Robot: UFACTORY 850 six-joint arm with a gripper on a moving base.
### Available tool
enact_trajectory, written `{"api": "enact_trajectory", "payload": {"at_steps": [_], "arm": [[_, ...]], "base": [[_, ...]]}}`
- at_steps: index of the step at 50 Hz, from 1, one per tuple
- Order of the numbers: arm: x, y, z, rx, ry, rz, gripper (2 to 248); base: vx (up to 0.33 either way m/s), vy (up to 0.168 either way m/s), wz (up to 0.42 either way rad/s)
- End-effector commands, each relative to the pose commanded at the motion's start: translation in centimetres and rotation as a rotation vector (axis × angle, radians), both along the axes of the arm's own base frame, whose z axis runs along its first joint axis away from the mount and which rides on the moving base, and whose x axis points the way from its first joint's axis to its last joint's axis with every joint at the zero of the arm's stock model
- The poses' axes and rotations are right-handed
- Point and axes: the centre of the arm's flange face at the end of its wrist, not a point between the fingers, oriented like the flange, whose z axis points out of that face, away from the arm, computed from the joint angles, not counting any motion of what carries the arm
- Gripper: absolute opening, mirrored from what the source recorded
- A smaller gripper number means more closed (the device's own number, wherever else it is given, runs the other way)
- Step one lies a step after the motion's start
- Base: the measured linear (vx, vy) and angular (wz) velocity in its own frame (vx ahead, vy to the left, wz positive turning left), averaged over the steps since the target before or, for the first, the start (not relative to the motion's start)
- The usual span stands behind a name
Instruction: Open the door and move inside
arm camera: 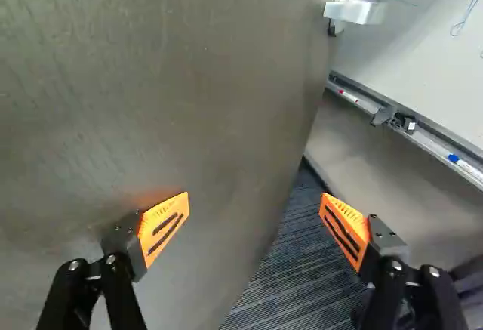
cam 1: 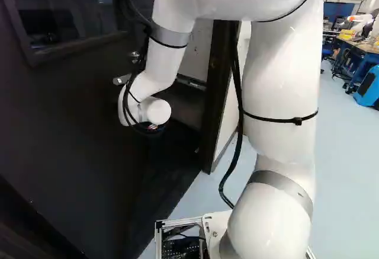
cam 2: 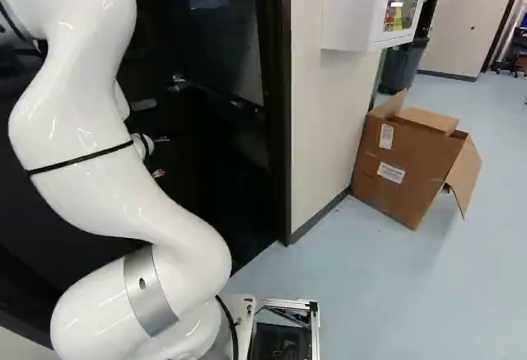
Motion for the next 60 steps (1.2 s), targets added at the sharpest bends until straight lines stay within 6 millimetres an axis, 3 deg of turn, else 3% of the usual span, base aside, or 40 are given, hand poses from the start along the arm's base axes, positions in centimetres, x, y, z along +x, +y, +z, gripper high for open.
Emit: {"api": "enact_trajectory", "payload": {"at_steps": [31, 60], "arm": [[-0.6, 5.4, -0.3, -0.002, -0.024, 0.123, 247], [-2.7, 10.1, -0.4, -0.008, -0.048, 0.254, 247]], "base": [[0.0, 0.0, 0.0], [0.0, 0.0, 0.0]]}}
